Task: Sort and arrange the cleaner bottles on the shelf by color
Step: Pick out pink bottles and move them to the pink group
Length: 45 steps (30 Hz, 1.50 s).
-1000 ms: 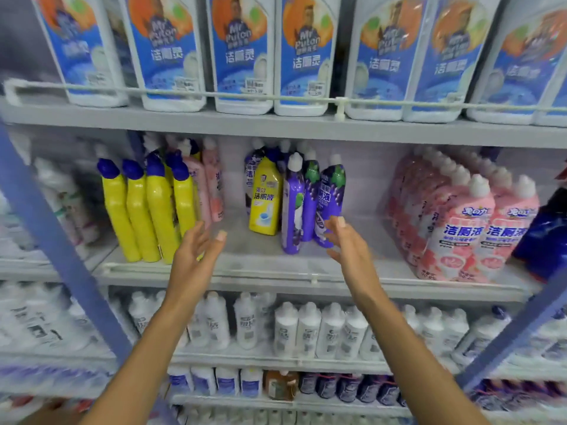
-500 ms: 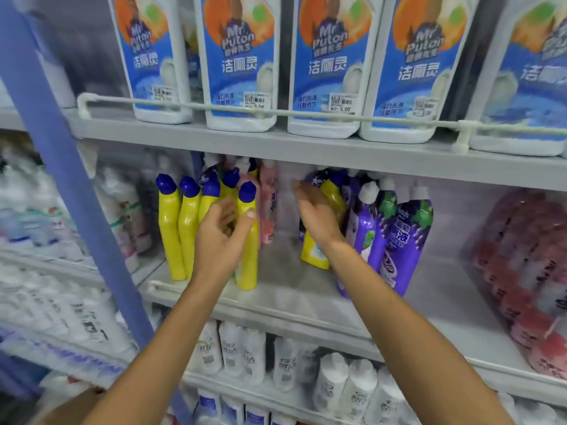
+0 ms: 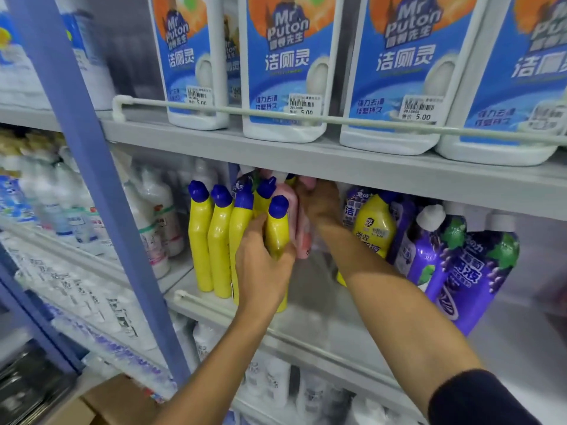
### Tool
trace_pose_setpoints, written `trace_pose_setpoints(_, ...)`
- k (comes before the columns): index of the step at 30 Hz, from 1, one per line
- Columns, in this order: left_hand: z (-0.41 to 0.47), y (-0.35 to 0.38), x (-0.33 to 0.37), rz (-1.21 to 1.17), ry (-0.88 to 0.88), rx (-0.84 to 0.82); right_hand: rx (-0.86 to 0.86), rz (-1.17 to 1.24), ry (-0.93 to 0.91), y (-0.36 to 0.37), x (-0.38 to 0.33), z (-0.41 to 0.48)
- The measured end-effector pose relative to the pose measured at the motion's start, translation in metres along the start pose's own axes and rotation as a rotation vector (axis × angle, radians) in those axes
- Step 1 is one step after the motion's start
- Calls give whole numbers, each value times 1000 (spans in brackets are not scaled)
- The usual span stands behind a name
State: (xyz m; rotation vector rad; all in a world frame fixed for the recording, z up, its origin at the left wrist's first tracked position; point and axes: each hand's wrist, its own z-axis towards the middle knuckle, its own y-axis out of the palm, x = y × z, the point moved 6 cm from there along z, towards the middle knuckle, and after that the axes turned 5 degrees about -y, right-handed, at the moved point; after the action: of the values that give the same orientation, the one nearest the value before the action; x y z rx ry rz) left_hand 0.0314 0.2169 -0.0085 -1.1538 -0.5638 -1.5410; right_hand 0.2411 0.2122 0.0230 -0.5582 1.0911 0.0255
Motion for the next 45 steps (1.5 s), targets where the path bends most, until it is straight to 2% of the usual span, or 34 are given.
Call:
trace_pose_setpoints(6, 0, 2, -2, 111, 25, 52, -59, -251, -161, -30, -8, -19)
trace_pose_setpoints(10, 1, 4, -5, 156, 27, 7, -87, -292, -144, -60, -4, -61)
trace_pose_setpoints(16, 2, 14, -11, 235, 36, -55, 99, -391, -114, -122, 4, -137)
trace_pose_setpoints(18, 3, 19, -13, 228, 53, -82, 179, -370, -150, -137, 7, -161)
trace_pose_setpoints(22, -2, 34, -13, 168, 51, -126, 222, -323, -182, -145, 13, -189)
trace_pose_setpoints(24, 1, 51, -15, 97, 76, -215, 249, -316, -173, -147, 15, -191)
trace_pose_setpoints(29, 23, 96, -11, 68, 106, -362, 229, -301, -238, -139, 16, -187)
trace_pose_setpoints(36, 44, 124, -10, 83, 146, -389, 233, -231, -300, -135, 24, -185)
trace_pose_setpoints(39, 49, 124, -8, 171, 156, -344, 223, -204, -320, -136, 26, -184)
trace_pose_setpoints(43, 55, 91, 19, 267, 379, -46, 200, -182, -321, -137, 33, -180)
trace_pose_setpoints(45, 64, 72, 29, 313, 422, 90, 196, -174, -330, -136, 35, -178)
